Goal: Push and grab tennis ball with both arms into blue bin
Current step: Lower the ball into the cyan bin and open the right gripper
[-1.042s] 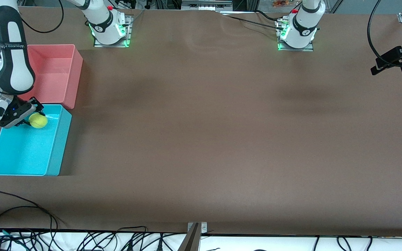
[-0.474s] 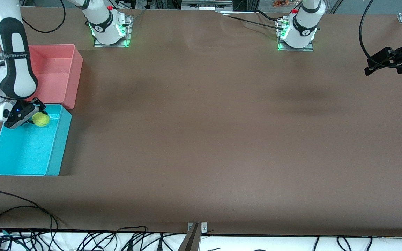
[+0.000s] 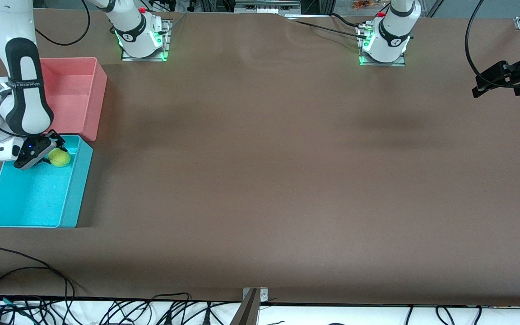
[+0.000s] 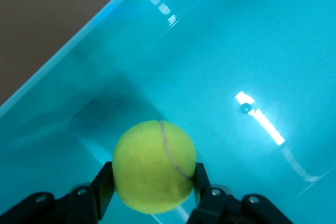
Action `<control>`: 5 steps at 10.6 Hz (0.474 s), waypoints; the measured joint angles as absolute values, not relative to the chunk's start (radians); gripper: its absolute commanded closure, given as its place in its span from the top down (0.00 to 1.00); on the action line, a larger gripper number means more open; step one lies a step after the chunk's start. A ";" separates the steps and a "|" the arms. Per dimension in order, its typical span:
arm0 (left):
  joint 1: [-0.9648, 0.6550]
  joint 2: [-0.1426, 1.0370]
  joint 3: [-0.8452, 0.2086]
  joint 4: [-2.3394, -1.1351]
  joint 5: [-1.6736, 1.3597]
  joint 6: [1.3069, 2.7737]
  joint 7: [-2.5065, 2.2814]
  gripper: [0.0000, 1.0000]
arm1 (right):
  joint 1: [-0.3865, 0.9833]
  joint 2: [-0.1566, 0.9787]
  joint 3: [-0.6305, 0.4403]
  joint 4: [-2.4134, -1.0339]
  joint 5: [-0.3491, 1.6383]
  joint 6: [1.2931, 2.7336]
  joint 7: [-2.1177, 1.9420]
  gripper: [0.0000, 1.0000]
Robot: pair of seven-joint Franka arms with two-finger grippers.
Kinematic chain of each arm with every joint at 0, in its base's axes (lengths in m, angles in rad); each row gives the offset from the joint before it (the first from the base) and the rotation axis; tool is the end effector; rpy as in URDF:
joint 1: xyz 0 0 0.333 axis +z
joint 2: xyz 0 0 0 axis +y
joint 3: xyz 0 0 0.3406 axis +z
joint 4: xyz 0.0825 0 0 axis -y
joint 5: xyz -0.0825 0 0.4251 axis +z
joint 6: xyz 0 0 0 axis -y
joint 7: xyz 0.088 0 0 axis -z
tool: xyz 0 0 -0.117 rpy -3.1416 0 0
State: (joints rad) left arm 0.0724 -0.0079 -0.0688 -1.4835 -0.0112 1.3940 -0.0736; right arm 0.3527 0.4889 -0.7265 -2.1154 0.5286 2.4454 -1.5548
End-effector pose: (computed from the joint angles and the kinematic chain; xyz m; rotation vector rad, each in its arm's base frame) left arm 0.5733 0.0004 0.6730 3.1290 0.1185 -0.1284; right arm 0.5676 -0.2202 0.2143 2.8712 1.2618 0.0377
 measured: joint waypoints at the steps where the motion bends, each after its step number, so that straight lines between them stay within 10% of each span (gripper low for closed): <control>1: 0.072 -0.008 -0.069 -1.483 -0.011 1.394 -0.074 1.00 | 0.353 0.504 -0.725 -2.101 0.533 2.445 -1.560 0.78; 5: 0.071 -0.008 -0.072 -1.483 -0.011 1.394 -0.074 1.00 | 0.353 0.515 -0.724 -2.076 0.535 2.445 -1.569 0.92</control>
State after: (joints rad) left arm 0.0714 -0.0079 -0.0716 -1.4835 -0.0112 1.3938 -0.0736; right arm 0.3528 0.5150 -0.7237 -2.0760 0.5352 2.4447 -1.5692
